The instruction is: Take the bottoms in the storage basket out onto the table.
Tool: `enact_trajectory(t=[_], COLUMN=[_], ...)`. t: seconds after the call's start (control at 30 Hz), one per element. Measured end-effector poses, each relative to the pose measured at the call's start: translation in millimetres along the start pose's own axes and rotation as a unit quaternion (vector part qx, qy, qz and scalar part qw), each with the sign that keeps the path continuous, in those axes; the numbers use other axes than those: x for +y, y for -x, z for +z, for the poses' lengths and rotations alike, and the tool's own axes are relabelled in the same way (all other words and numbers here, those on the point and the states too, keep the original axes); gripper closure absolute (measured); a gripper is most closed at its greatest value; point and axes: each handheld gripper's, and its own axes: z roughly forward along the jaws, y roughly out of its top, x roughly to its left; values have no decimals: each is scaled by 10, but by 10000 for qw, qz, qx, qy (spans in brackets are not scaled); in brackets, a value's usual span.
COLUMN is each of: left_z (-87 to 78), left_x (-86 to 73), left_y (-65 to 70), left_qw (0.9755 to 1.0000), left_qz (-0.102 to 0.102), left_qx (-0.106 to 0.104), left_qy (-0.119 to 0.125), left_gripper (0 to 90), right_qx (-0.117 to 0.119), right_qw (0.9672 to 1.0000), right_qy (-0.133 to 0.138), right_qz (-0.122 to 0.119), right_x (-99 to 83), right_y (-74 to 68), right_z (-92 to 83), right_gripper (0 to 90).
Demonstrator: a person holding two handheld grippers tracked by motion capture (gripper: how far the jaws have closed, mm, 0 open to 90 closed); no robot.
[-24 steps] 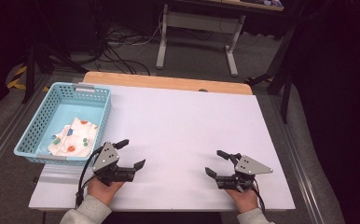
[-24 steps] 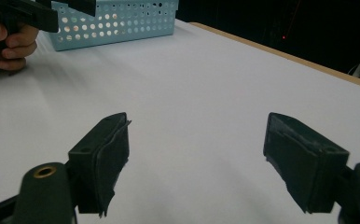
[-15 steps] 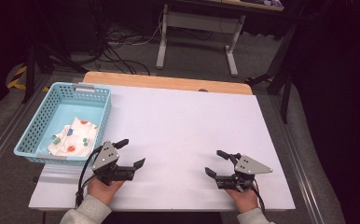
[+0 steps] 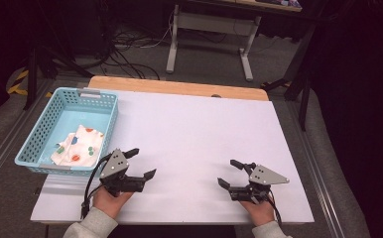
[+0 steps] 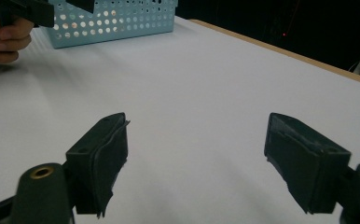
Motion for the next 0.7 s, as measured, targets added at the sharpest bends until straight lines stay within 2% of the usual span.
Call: enact_trajectory(t=[0.23,0.3,0.43,0.7], left_z=[-29,-53,-68,-106], left_x=[87,133,171,218], left_y=[27,52,61,33], left_qw=[10000,9999,9998,9999], left_qz=[49,156,216,137], left_qx=[-32,1,-23,-36], left_qy=[-46,-36,-43,-35], left_gripper=[130,129,129,129], right_qx=[33,42,55,82], right_qw=[10000,10000,10000,9999], right_qy=[-14,-29,-47,-50], right_qz=[-35,-40,-68,-79], right_x=[1,1,2,1], right_y=[-3,-6,-9,-14], right_z=[-3,0,3,10], right_gripper=[224,227,237,238])
